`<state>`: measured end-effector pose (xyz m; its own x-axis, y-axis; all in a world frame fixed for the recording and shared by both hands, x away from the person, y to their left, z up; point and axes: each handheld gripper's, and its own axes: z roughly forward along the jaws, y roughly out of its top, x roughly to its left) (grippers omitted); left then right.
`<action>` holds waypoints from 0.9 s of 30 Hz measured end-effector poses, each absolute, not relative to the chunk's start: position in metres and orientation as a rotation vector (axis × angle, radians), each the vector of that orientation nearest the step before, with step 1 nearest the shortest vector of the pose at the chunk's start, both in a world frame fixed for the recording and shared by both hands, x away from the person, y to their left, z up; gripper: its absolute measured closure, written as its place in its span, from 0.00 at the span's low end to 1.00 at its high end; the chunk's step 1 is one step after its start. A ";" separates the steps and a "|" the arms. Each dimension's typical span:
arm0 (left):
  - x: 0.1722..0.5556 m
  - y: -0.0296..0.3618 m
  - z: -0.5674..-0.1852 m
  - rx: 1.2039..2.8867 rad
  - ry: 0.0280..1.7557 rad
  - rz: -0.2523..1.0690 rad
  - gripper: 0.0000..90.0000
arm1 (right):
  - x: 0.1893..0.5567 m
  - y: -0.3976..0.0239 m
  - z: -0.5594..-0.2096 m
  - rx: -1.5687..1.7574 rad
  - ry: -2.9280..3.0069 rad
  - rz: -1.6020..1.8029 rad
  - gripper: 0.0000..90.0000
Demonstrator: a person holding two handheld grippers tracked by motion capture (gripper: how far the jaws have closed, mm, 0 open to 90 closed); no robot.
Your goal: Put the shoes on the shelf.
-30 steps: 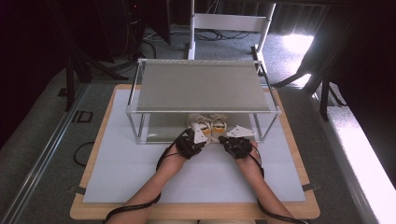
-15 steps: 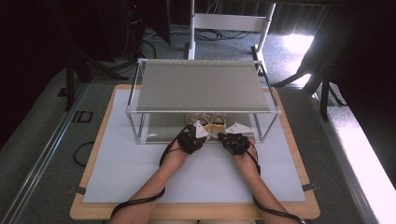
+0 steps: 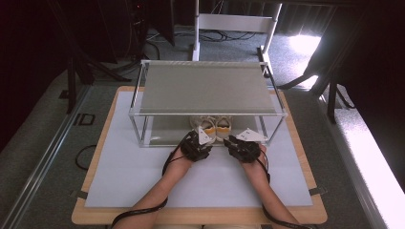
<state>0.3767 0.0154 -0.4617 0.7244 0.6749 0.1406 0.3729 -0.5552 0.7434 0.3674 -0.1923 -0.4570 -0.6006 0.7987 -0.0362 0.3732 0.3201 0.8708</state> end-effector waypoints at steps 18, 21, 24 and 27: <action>0.392 0.017 -0.465 2.164 0.834 0.496 0.71 | 0.392 -0.180 -0.468 1.075 2.148 1.143 0.76; 0.387 0.018 -0.464 2.149 0.832 0.504 0.67 | 0.388 -0.182 -0.469 1.056 2.132 1.173 0.66; 0.382 0.019 -0.463 2.130 0.855 0.514 0.52 | 0.384 -0.186 -0.468 1.035 2.098 1.191 0.50; 0.378 0.022 -0.459 2.088 0.925 0.566 0.29 | 0.383 -0.190 -0.466 1.086 2.097 1.173 0.42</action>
